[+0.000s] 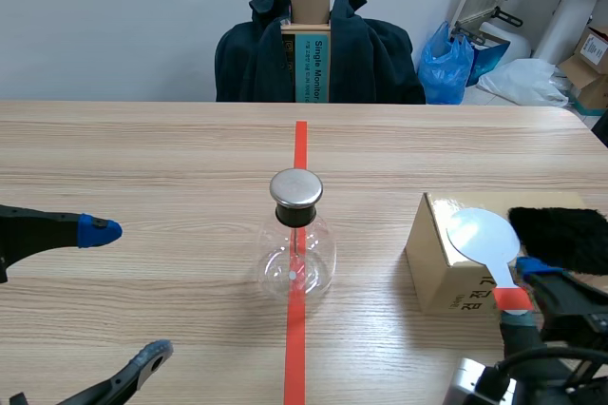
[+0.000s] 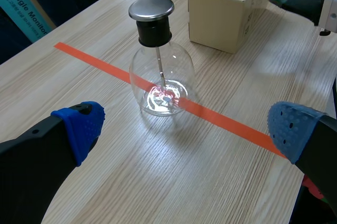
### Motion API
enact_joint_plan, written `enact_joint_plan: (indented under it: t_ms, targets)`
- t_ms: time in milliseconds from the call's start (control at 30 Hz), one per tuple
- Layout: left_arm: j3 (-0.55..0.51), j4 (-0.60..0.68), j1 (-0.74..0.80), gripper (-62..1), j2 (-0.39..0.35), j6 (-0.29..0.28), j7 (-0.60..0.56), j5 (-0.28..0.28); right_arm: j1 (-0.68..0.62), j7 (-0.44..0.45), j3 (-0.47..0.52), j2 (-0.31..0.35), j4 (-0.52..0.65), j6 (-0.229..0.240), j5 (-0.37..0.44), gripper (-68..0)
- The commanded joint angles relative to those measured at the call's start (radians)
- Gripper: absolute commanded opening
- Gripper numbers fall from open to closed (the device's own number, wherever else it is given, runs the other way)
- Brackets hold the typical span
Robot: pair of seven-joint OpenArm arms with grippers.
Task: Do the electroscope experiment.
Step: 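Put the plate down on the right, then return to the home posture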
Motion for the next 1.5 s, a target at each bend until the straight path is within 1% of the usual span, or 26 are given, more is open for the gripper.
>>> enact_joint_plan:
  t_ms: [0, 67, 133, 233, 300, 367, 433, 500, 567, 600, 633, 667, 733, 767, 833, 900, 933, 967, 1033, 1100, 1167, 1267, 1333, 1367, 1400, 1467]
  targets:
    - [0.007, 0.004, -0.011, 1.4, 0.005, 0.001, -0.015, -0.014, -0.005, -0.004, 0.007, 0.005, 0.013, -0.015, 0.008, -18.5]
    - [0.007, 0.004, -0.011, 1.4, 0.005, 0.001, -0.01, -0.014, -0.007, -0.004, 0.007, 0.005, 0.013, -0.016, 0.031, -7.3]
    - [0.007, 0.004, -0.011, 1.4, 0.005, 0.001, -0.009, -0.014, -0.016, -0.004, 0.007, 0.005, 0.015, -0.018, 0.063, -0.3]
    - [0.007, 0.004, -0.011, 1.4, 0.005, 0.001, -0.009, -0.018, -0.045, -0.003, 0.008, 0.012, 0.038, -0.038, 0.121, 0.4]
    - [0.007, 0.004, -0.011, 1.4, 0.005, 0.001, -0.009, -0.018, -0.08, -0.003, 0.007, 0.028, 0.073, -0.037, 0.154, 0.4]
    - [0.007, 0.004, -0.011, 1.4, 0.005, 0.001, -0.009, -0.018, -0.123, -0.003, 0.007, 0.043, 0.116, -0.036, 0.219, 0.4]
    - [0.007, 0.004, -0.011, 1.4, 0.005, 0.001, -0.008, -0.018, -0.166, -0.004, 0.008, 0.055, 0.164, -0.03, 0.33, 0.4]
    - [0.007, 0.004, -0.011, 1.4, 0.005, 0.0, -0.002, -0.023, -0.205, -0.005, 0.008, 0.058, 0.218, -0.029, 0.47, 0.4]
    - [0.007, 0.004, -0.01, 1.4, 0.005, -0.003, 0.0, -0.033, -0.242, -0.005, 0.015, 0.061, 0.275, -0.01, 0.622, 0.4]
    - [0.007, 0.004, -0.01, 1.4, 0.005, -0.003, 0.005, -0.033, -0.259, 0.001, 0.027, 0.069, 0.306, -0.007, 0.676, 0.4]
    - [0.007, 0.004, -0.01, 1.4, 0.005, -0.003, 0.015, -0.043, -0.274, 0.0, 0.04, 0.077, 0.336, -0.002, 0.734, 0.4]
    - [0.007, 0.004, -0.01, 1.4, 0.005, -0.003, 0.031, -0.063, -0.288, 0.006, 0.056, 0.089, 0.371, 0.006, 0.811, 0.4]
    - [0.007, 0.004, -0.01, 1.4, 0.005, -0.014, 0.055, -0.086, -0.308, 0.051, 0.086, 0.109, 0.444, 0.045, 0.969, 0.4]
    - [0.007, 0.004, -0.01, 1.4, 0.005, -0.022, 0.064, -0.1, -0.316, 0.064, 0.101, 0.117, 0.484, 0.054, 1.044, 0.4]
    - [0.007, 0.004, -0.01, 1.4, 0.005, -0.022, 0.079, -0.124, -0.32, 0.085, 0.135, 0.125, 0.567, 0.054, 1.199, 0.4]
    - [0.007, 0.004, -0.01, 1.4, 0.005, -0.022, 0.096, -0.153, -0.317, 0.092, 0.168, 0.125, 0.639, 0.063, 1.301, 0.4]
    - [0.007, 0.004, -0.01, 1.4, 0.005, -0.022, 0.1, -0.166, -0.317, 0.094, 0.184, 0.125, 0.673, 0.082, 1.329, 0.4]
    - [0.007, 0.004, -0.01, 1.4, 0.005, -0.022, 0.1, -0.173, -0.317, 0.094, 0.2, 0.125, 0.703, 0.112, 1.339, 0.4]
    - [0.007, 0.004, -0.011, 1.4, 0.005, -0.022, 0.099, -0.191, -0.312, 0.094, 0.229, 0.125, 0.751, 0.203, 1.339, 0.4]
    - [0.007, 0.004, -0.011, 1.4, 0.005, -0.021, 0.096, -0.191, -0.29, 0.093, 0.245, 0.124, 0.782, 0.304, 1.339, 0.4]
    - [0.007, 0.004, -0.011, 1.4, 0.005, -0.021, 0.093, -0.191, -0.255, 0.071, 0.248, 0.124, 0.799, 0.394, 1.339, 0.4]
    - [0.007, 0.004, -0.011, 1.4, 0.009, -0.021, 0.093, -0.19, -0.178, -0.026, 0.247, 0.124, 0.803, 0.552, 1.329, 0.4]
    - [0.007, 0.004, -0.011, 1.4, 0.011, -0.021, 0.093, -0.19, -0.118, -0.126, 0.24, 0.124, 0.803, 0.665, 1.328, 0.4]
    - [0.007, 0.004, -0.011, 1.4, 0.011, -0.021, 0.093, -0.19, -0.089, -0.179, 0.229, 0.124, 0.803, 0.71, 1.328, 0.4]
    - [0.007, 0.004, -0.011, 1.4, 0.011, -0.021, 0.093, -0.19, -0.058, -0.23, 0.211, 0.124, 0.803, 0.745, 1.329, 0.4]
    - [0.007, 0.004, -0.011, 1.4, 0.011, -0.021, 0.093, -0.19, -0.014, -0.301, 0.169, 0.124, 0.803, 0.784, 1.329, 0.4]
